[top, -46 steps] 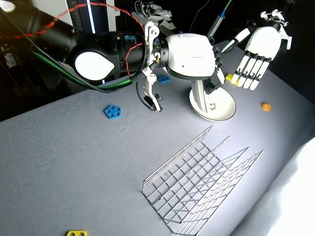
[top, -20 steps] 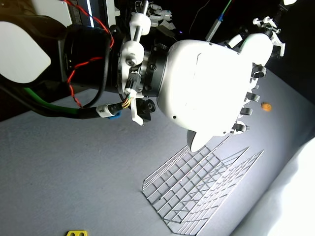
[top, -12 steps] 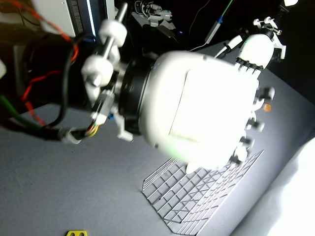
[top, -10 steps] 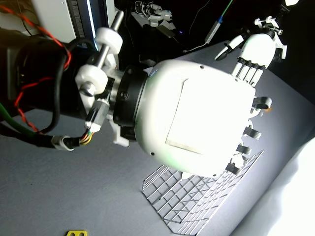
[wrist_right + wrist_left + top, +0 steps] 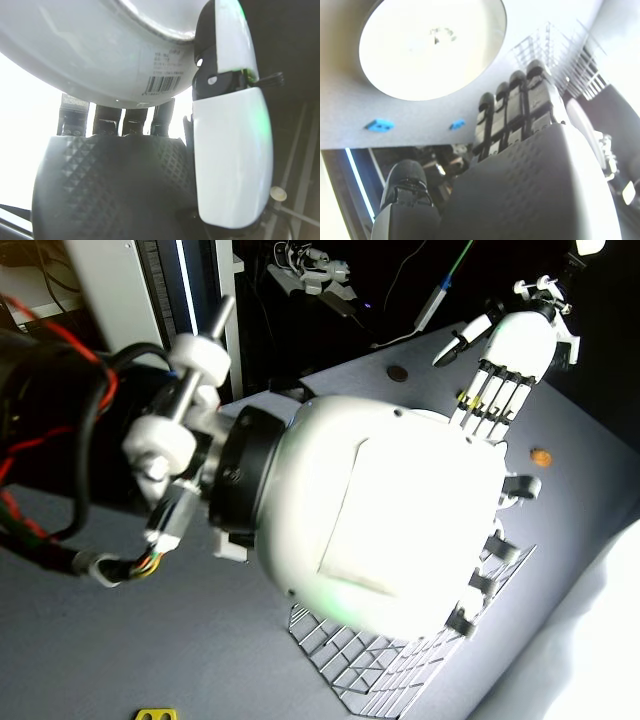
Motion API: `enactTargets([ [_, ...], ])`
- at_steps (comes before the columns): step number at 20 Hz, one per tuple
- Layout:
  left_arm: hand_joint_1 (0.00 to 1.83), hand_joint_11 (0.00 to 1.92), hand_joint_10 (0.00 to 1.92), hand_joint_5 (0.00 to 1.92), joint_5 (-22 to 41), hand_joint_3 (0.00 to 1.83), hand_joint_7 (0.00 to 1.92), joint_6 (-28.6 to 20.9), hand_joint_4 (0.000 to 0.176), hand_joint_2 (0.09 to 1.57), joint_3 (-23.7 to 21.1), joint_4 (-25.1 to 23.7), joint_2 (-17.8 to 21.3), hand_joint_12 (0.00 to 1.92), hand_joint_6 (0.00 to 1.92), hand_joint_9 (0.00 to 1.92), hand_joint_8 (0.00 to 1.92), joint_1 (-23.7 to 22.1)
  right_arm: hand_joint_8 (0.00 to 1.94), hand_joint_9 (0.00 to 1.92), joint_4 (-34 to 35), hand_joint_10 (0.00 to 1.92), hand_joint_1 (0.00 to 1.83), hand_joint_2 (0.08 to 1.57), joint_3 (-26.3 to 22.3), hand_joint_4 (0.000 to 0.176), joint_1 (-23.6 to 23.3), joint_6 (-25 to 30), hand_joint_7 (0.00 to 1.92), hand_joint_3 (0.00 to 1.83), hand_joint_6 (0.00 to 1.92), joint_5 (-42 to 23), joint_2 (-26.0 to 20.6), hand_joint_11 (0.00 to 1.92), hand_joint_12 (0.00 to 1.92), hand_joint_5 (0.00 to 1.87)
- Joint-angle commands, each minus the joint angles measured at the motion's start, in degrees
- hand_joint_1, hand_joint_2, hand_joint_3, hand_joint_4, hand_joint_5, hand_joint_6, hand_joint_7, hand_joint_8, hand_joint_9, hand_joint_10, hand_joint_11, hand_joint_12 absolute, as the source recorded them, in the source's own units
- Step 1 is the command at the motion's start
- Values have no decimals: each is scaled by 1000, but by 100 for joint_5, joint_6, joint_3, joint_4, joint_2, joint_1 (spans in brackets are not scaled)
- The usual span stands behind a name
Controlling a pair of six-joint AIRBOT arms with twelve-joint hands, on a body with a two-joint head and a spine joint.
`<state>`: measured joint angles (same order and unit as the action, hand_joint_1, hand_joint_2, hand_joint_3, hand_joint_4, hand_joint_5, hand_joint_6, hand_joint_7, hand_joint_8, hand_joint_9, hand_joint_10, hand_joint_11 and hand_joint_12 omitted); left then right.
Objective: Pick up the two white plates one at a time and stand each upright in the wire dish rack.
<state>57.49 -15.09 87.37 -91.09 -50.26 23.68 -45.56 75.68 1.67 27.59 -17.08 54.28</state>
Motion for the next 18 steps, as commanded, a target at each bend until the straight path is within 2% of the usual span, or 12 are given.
enactTargets([
  [1, 0, 15, 3, 112, 144, 0, 63, -26, 0, 1128, 29, 408, 25, 9, 4, 38, 3, -57, 645, 1226, 261, 2, 1245, 1059, 44, 22, -80, 180, 1161, 0, 869, -626, -17, 838, 849, 1081],
  [4, 0, 32, 7, 125, 143, 0, 82, -41, 0, 1126, 20, 407, 28, 19, 6, 52, 8, -52, 729, 1210, 179, 0, 1238, 1073, 179, 21, -58, 261, 1110, 2, 912, -660, 59, 811, 860, 1058],
  [9, 0, 0, 0, 104, 142, 0, 59, -50, 0, 1119, 14, 406, 18, 5, 0, 27, 0, -55, 652, 1234, 161, 3, 1245, 1057, 360, 26, -30, 370, 1164, 0, 855, -733, 170, 853, 840, 1084],
  [13, 0, 27, 7, 123, 142, 0, 80, -52, 0, 1125, 34, 405, -8, 18, 6, 51, 6, -58, 758, 1208, 161, 6, 1231, 1084, 444, 23, 10, 577, 1095, 3, 961, -656, 240, 818, 852, 1024],
  [18, 0, 12, 3, 123, 142, 3, 67, -54, 0, 1134, 42, 404, -23, 14, 6, 35, 3, -63, 688, 1220, 162, 6, 1243, 1062, 590, 26, 182, 722, 1143, 0, 859, -652, 354, 826, 869, 1080],
])
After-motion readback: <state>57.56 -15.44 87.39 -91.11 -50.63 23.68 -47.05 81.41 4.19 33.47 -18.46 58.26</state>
